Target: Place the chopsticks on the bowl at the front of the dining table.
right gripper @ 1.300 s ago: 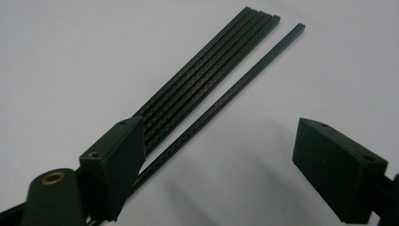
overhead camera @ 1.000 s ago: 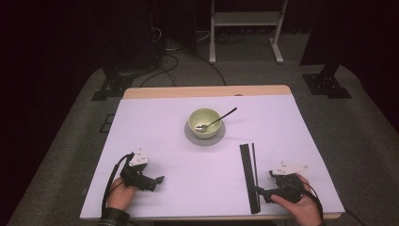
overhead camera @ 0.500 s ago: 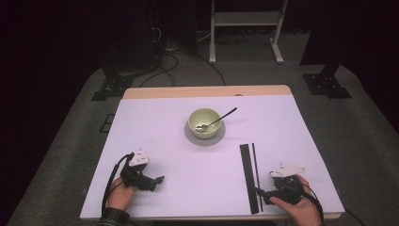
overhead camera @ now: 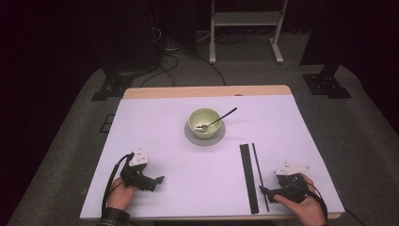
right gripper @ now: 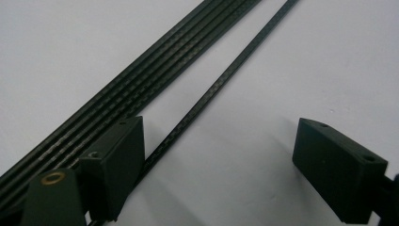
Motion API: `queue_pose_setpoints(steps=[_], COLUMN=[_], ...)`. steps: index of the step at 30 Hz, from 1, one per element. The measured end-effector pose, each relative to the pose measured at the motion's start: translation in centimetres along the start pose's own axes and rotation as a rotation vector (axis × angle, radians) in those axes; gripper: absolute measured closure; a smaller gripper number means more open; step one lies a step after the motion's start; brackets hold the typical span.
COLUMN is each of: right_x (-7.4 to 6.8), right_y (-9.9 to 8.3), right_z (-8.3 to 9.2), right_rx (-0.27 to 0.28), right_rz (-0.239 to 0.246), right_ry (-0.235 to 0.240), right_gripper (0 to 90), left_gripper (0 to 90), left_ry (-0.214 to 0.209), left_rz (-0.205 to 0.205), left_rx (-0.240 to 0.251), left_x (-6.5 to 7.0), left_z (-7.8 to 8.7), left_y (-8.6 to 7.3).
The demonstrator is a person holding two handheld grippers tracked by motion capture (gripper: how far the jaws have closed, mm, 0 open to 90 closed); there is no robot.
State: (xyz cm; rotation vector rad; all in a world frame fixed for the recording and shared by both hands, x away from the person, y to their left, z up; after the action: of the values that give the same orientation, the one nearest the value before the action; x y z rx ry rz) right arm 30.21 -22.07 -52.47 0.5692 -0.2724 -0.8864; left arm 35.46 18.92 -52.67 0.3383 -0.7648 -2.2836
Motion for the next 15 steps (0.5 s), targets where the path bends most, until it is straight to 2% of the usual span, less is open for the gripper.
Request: queue_pose_setpoints(steps=[15], right_x=[1.2], right_y=[-0.3], right_z=[0.3], right_rx=[-0.006], right_rz=[-0.013], right_ry=[-0.024], right_gripper=[15.9], left_gripper=[0.0], left_ry=[0.000], left_rz=[0.000], left_rx=[0.000], left_x=[0.0], left_z=[0.0], left_y=[0.0])
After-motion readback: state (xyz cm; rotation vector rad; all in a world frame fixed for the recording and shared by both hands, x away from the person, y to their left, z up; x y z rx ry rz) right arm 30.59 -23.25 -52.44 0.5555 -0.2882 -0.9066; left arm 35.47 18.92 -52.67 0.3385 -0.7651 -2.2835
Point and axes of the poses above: each handheld gripper's, and its own axes: z roughly backward along the jaws, y roughly out of its top, x roughly to its right, the point moved 9 cm from there along -z, roughly forward along the jaws, and after that the axes turned 8 degrees about -x, right-handed, at the moved point
